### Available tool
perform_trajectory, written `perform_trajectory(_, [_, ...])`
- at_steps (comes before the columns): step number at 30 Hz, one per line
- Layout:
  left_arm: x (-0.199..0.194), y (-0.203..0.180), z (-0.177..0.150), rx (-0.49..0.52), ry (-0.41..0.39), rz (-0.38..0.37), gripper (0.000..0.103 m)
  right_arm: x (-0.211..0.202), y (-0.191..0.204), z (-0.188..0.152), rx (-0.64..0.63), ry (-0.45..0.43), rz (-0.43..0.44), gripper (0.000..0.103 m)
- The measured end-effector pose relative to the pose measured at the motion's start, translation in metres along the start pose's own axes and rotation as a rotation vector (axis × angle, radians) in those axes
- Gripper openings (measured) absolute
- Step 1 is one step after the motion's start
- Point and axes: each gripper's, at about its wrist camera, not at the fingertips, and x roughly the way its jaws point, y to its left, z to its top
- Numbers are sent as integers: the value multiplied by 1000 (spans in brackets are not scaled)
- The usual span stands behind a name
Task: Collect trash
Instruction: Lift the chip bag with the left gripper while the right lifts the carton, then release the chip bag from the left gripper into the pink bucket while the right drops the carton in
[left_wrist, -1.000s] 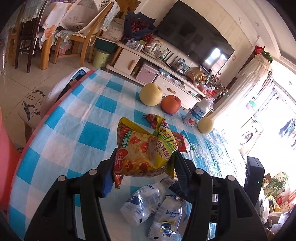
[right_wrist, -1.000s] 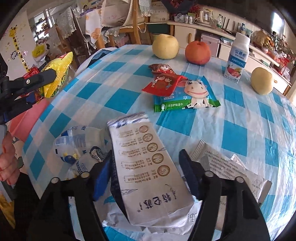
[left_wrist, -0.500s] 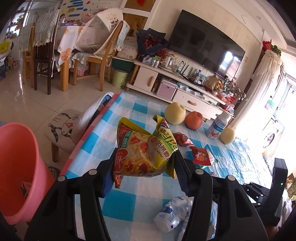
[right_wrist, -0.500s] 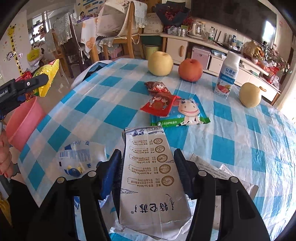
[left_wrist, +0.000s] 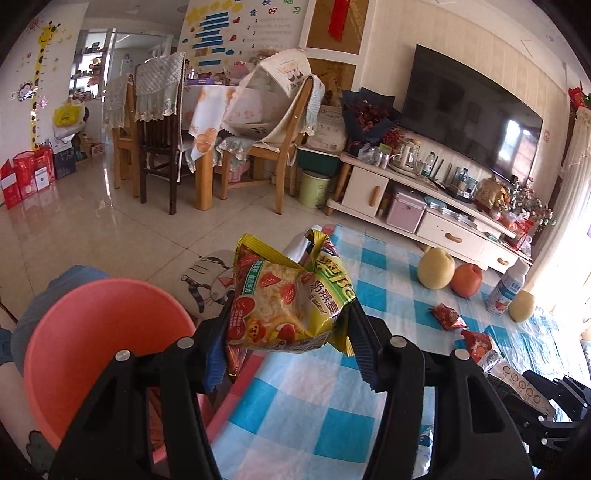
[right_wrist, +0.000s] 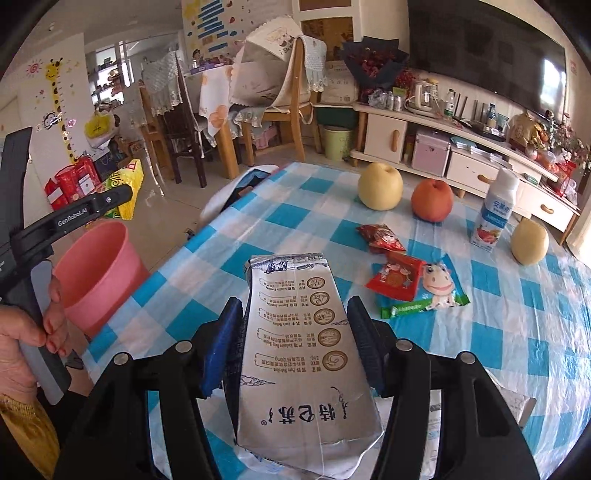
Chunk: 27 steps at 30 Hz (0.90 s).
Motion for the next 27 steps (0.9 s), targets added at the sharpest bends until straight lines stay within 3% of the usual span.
perform_trajectory(8, [-6, 34, 10, -39, -29, 107, 58, 20, 66, 27, -108, -8, 94, 59])
perform_trajectory(9, [-7, 38, 11, -45, -30, 118, 58, 23, 75, 31, -125, -6, 108, 48])
perform_trajectory(10, [-8, 42, 12, -50, -30, 129, 58, 27, 85, 35, -143, 0, 117, 16])
perform_trajectory(16, [-11, 75, 16, -104, -23, 193, 58, 56, 127, 42, -236, 31, 147, 15])
perform_trajectory(18, [-11, 84, 16, -125, -15, 194, 58, 69, 126, 40, -207, 73, 156, 21])
perform_trajectory(20, [-12, 91, 17, -138, -15, 196, 58, 77, 123, 33, -172, 101, 147, 47])
perform_trajectory(21, [-12, 93, 17, -140, -15, 199, 58, 76, 121, 27, -161, 99, 152, 72])
perform_trajectory(22, [-12, 95, 17, -144, -14, 200, 58, 75, 119, 19, -155, 101, 168, 80])
perform_trajectory(27, [-9, 94, 18, -149, -2, 193, 58, 83, 127, -25, -163, 191, 254, 80])
